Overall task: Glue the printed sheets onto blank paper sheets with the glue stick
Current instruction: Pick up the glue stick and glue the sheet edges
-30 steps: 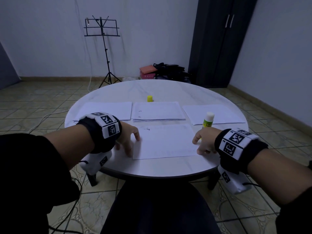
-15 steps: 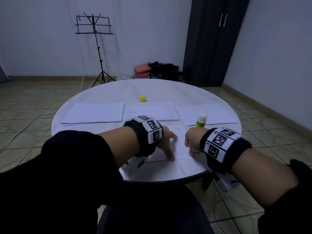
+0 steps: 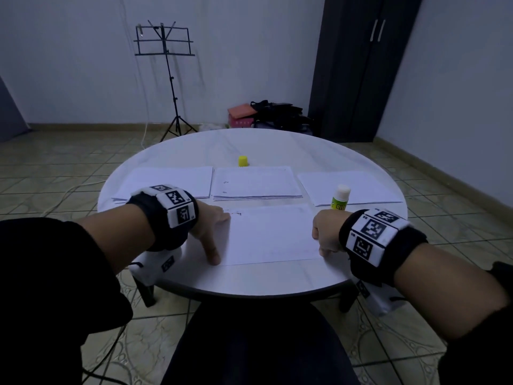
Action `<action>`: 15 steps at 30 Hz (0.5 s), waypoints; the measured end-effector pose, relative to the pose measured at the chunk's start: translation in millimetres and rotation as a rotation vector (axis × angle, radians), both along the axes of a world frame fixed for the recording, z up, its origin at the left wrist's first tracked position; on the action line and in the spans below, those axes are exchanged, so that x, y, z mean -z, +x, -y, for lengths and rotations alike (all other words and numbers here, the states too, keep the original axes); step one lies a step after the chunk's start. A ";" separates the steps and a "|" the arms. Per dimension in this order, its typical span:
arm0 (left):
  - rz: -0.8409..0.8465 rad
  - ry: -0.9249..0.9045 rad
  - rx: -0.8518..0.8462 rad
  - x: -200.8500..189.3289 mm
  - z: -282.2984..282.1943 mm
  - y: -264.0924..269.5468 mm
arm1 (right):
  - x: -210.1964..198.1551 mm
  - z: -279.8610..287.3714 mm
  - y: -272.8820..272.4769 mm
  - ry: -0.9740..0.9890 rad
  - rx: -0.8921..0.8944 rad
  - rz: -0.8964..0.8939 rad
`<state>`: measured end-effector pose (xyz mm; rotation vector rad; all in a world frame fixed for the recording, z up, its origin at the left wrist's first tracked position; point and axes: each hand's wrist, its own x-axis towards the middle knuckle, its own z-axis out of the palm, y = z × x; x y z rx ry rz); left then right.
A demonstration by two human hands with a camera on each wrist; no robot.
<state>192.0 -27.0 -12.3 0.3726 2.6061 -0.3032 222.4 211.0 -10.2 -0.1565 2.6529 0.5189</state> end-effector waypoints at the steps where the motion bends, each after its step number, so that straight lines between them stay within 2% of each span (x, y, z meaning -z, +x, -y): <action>1: -0.004 0.001 -0.017 0.3 2.0 0.3 | 0.1 2.0 0.7 -0.001 -0.012 -0.008; 9: 0.012 -0.004 -0.076 0.8 8.8 -0.4 | -5.6 17.5 3.0 -0.012 0.021 0.025; 12: 0.022 -0.014 -0.065 -0.7 11.7 -0.5 | -6.9 30.7 4.4 -0.100 0.054 -0.020; 15: 0.015 -0.029 -0.054 -2.6 12.8 1.8 | -9.6 54.6 3.8 -0.275 -0.043 -0.062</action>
